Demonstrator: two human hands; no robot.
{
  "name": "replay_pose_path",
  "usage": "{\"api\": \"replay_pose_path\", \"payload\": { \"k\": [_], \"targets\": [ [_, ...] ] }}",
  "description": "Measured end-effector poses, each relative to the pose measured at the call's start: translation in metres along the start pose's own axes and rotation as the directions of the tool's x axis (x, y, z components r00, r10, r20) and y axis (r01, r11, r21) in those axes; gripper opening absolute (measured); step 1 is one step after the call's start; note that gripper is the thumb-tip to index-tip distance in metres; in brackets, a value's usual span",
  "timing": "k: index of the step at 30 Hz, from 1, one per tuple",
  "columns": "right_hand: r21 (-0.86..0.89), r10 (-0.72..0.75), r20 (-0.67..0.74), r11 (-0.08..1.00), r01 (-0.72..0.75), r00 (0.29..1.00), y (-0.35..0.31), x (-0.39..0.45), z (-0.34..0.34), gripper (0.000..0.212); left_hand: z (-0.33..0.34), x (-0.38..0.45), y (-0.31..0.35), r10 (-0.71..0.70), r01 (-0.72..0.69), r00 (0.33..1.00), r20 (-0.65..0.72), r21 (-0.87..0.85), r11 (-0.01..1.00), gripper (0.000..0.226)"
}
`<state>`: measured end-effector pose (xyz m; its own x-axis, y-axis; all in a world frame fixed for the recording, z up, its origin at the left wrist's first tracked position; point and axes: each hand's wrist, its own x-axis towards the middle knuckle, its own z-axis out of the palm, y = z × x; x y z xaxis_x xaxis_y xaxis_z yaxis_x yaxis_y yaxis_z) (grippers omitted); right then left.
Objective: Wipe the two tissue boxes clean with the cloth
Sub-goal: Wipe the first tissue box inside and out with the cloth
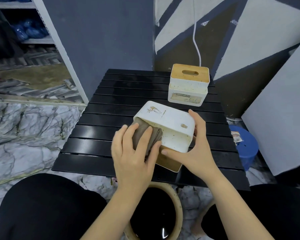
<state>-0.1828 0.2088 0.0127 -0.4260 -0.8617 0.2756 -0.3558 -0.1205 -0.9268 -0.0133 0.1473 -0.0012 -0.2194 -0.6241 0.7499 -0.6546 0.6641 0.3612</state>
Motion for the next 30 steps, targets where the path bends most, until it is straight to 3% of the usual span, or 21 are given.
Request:
{"api": "replay_pose_path", "payload": {
  "k": [2,4,10,13,15,19,24,30],
  "targets": [
    [0.012,0.002,-0.005,1.000,-0.002,1.000,0.000,0.000,0.000,0.121,-0.006,0.001,0.010,-0.044,0.041,0.999,0.020,0.116,0.992,0.039],
    [0.011,-0.001,-0.003,1.000,0.001,1.000,0.000,0.000,0.000,0.121,-0.010,0.002,0.017,-0.049,0.043,0.997,0.057,0.101,0.994,0.038],
    [0.006,-0.015,0.001,1.000,0.015,1.000,0.003,0.001,0.000,0.122,-0.023,0.011,0.002,0.126,-0.119,0.977,0.174,-0.053,0.992,0.029],
    [-0.008,-0.036,-0.005,0.999,0.036,0.999,0.004,0.002,0.001,0.120,-0.031,0.024,-0.002,0.198,-0.201,0.952,0.233,-0.012,0.980,0.029],
    [-0.020,-0.052,-0.004,0.998,0.052,0.999,0.004,0.003,0.000,0.120,-0.030,0.032,0.000,0.165,-0.181,0.954,0.250,0.043,0.983,0.030],
    [-0.036,-0.059,-0.002,0.998,0.059,0.998,0.004,0.003,-0.001,0.119,-0.028,0.041,0.001,0.030,-0.035,0.977,0.210,0.022,0.999,0.027],
    [-0.052,-0.072,0.003,0.996,0.072,0.997,0.005,0.004,-0.002,0.120,-0.020,0.036,0.002,0.005,-0.006,1.000,0.006,0.037,0.999,0.010],
    [-0.031,-0.067,-0.019,0.997,0.067,0.998,0.004,0.002,0.002,0.119,0.004,0.045,0.008,-0.050,0.062,0.994,-0.094,0.130,0.990,0.004]
  ]
}}
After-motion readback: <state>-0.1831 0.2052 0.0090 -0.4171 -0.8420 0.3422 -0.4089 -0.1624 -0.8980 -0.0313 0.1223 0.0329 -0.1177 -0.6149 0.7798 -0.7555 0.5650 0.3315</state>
